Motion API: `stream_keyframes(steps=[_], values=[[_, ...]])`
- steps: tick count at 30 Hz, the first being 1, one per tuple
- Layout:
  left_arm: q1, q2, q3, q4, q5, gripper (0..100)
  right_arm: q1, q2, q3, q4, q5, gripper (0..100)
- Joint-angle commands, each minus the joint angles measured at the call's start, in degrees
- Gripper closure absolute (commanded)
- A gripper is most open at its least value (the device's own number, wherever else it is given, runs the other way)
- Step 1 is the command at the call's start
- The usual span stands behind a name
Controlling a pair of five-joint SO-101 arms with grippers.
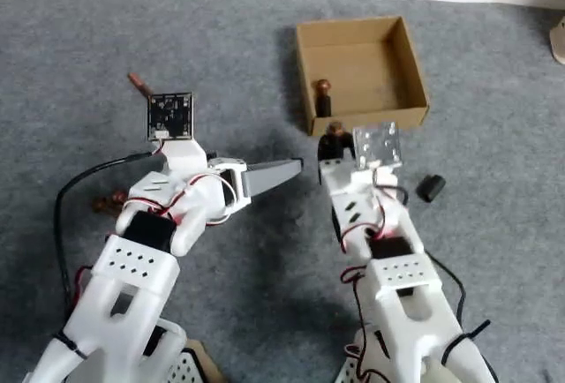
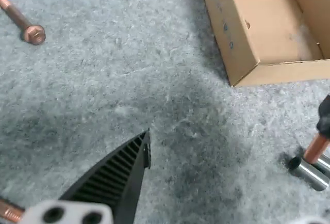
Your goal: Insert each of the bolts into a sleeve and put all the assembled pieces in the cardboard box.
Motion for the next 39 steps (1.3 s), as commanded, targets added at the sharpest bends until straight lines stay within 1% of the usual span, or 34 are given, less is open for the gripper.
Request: stream_keyframes(steps=[1, 2, 5, 8, 13, 22, 31, 36, 39], values=[[-0.31, -0.84, -0.22, -1.93, 0.26, 46, 0.75, -1.10, -9.80, 4.53, -0.35, 99.4], [-0.31, -0.84, -0.22, -1.93, 0.26, 46, 0.75, -1.10, -11.74, 5.85, 0.09, 99.4], [-0.40, -0.84, -0.22, -1.93, 0.26, 46, 0.75, 0.40, -17.19, 8.75, 4.66, 99.4], [-0.40, -0.84, -0.22, -1.85, 0.26, 46, 1.45, 6.46, -24.40, 11.47, 6.77, 99.4], [-0.40, -0.84, -0.13, -1.85, 0.26, 46, 3.74, 19.38, -38.64, 18.68, 6.51, 99.4], [-0.92, -0.75, 0.48, -2.20, 0.09, 46, 4.70, 39.87, -61.32, 25.45, 6.51, 99.4], [-1.01, -0.75, 0.84, -2.20, -0.09, 46, 5.14, 56.57, -75.21, 25.89, 6.42, 99.4], [-1.01, -0.75, 0.92, -2.20, -0.09, 46, 6.20, 64.40, -83.21, 26.07, 2.81, 99.4], [-1.01, -0.75, 0.92, -2.20, -0.09, 46, 6.46, 68.09, -86.20, 26.07, 2.46, 99.4]])
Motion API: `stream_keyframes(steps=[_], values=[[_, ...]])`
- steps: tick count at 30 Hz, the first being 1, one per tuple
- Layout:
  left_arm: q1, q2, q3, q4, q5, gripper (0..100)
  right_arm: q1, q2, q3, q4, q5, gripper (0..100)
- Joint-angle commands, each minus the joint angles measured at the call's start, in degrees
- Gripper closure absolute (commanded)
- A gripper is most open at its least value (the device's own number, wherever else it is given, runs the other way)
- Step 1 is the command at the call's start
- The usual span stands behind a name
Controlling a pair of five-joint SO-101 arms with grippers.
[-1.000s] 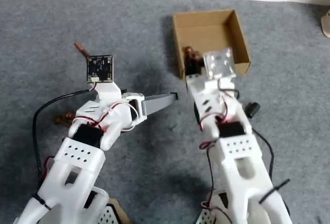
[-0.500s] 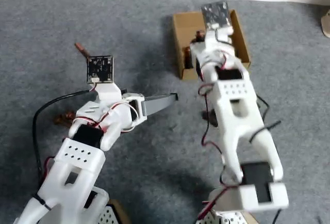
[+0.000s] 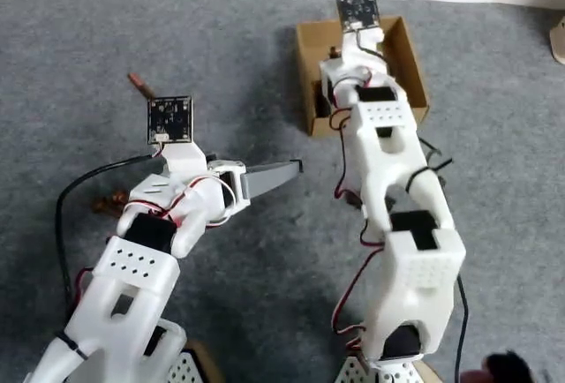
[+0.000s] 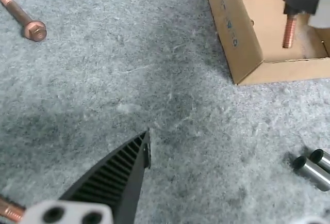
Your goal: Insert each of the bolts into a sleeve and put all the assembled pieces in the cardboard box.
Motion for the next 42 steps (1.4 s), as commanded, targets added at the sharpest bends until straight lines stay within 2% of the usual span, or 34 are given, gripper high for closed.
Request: stream_keyframes(steps=[1, 5, 9, 14, 16, 21, 26, 31, 38, 42], values=[[-0.66, -0.75, -0.48, -1.14, -0.09, 46, 1.45, 1.36, -6.64, -0.13, -0.88, 99.4], [-0.66, -0.75, -0.48, -1.14, -0.09, 46, 1.54, 4.62, -6.81, -0.13, -1.05, 99.4], [-0.66, -0.75, -0.48, -1.14, -0.18, 46, 3.03, 6.37, -7.08, -0.22, -5.71, 99.4], [-0.66, -0.75, -0.48, -1.14, -0.18, 46, 3.38, 6.46, -6.90, -0.04, -5.80, 99.1], [-0.66, -0.75, -0.48, -1.14, -0.18, 46, 3.30, 6.46, -6.90, 0.40, -5.80, 95.1], [-0.66, -0.75, -0.48, -1.14, -0.18, 46, 2.33, 6.37, -7.43, 8.75, -5.80, 77.9], [-0.66, -0.75, -0.40, -1.14, -0.18, 46, 2.42, 6.02, -9.63, 9.19, -5.80, 76.3], [-0.66, -0.75, -0.40, -1.14, -0.18, 46, 3.12, 3.65, -15.78, 18.24, -6.07, 76.3], [-0.66, -0.75, -0.40, -1.14, -0.18, 46, 3.82, 2.42, -26.95, 37.14, -6.24, 76.3], [-0.66, -0.75, -0.40, -1.14, -0.18, 46, 5.67, 2.51, -32.40, 43.82, -12.13, 76.3]])
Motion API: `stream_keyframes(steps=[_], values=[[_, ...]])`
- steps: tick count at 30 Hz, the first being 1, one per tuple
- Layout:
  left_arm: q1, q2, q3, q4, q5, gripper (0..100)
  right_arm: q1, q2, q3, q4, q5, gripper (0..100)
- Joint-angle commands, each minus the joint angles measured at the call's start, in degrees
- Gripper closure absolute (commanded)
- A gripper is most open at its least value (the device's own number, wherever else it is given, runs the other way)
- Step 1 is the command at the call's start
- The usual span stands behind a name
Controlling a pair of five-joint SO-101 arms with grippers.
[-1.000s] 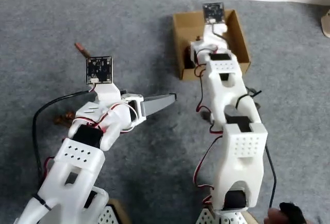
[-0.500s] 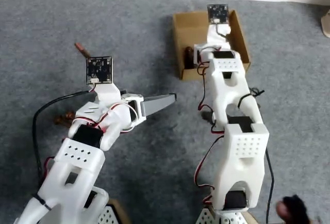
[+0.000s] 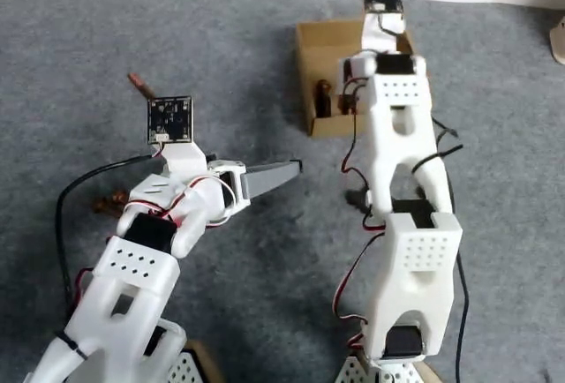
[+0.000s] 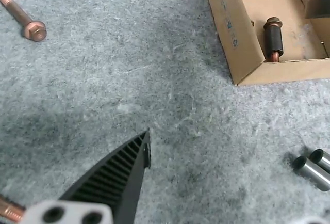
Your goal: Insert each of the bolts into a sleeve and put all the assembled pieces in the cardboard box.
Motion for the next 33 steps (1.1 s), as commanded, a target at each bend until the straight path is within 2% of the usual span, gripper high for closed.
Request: stream_keyframes(steps=[1, 14, 17, 23, 33], values=[[-0.66, -0.75, -0.31, -1.14, -0.18, 46, 2.51, -5.23, -7.25, 5.41, -5.36, 76.3], [-0.66, -0.75, -0.31, -1.14, -0.18, 46, 7.16, -5.14, -20.53, 37.14, -24.26, 76.3], [-0.66, -0.75, -0.31, -1.14, -0.09, 46, 10.68, -5.14, -20.53, 37.76, -27.52, 76.3], [-0.66, -0.75, -0.31, -1.14, 0.00, 46, 16.92, -4.88, -18.95, 37.85, -28.22, 76.3], [-0.66, -0.75, -0.31, -1.14, 0.00, 46, 17.71, -4.88, -2.24, 37.85, -28.22, 76.1]])
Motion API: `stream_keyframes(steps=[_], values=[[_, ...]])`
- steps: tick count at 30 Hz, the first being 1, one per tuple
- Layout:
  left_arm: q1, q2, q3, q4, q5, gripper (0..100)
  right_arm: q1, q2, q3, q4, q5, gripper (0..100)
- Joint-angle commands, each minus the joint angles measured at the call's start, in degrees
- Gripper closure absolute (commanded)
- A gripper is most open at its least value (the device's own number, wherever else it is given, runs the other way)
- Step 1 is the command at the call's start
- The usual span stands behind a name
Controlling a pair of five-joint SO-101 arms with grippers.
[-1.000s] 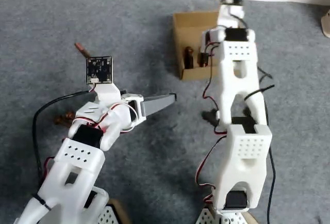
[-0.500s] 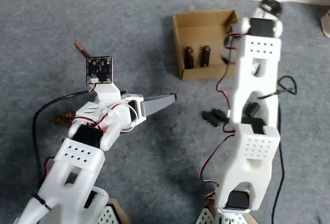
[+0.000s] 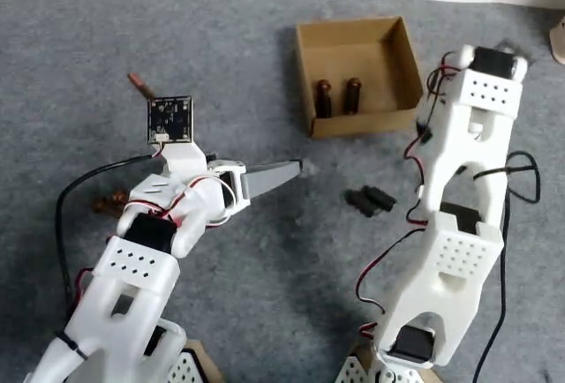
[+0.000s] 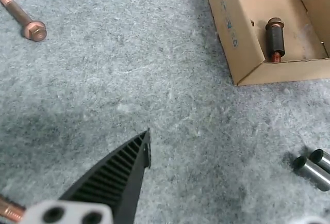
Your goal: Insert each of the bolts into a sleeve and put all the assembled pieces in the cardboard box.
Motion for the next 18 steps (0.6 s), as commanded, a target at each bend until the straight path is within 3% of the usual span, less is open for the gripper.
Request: stream_keyframes(steps=[1, 8, 18], values=[[-0.66, -0.75, -0.31, -1.14, 0.00, 46, 1.27, -4.79, 3.03, 1.01, -0.70, 76.1], [-0.31, -0.75, 0.31, -1.14, -0.09, 46, 6.02, -4.79, 9.36, -5.05, -0.79, 76.1], [-0.40, -0.75, 0.31, -1.14, -0.09, 46, 6.20, -4.88, 20.79, -14.11, -0.70, 76.1]])
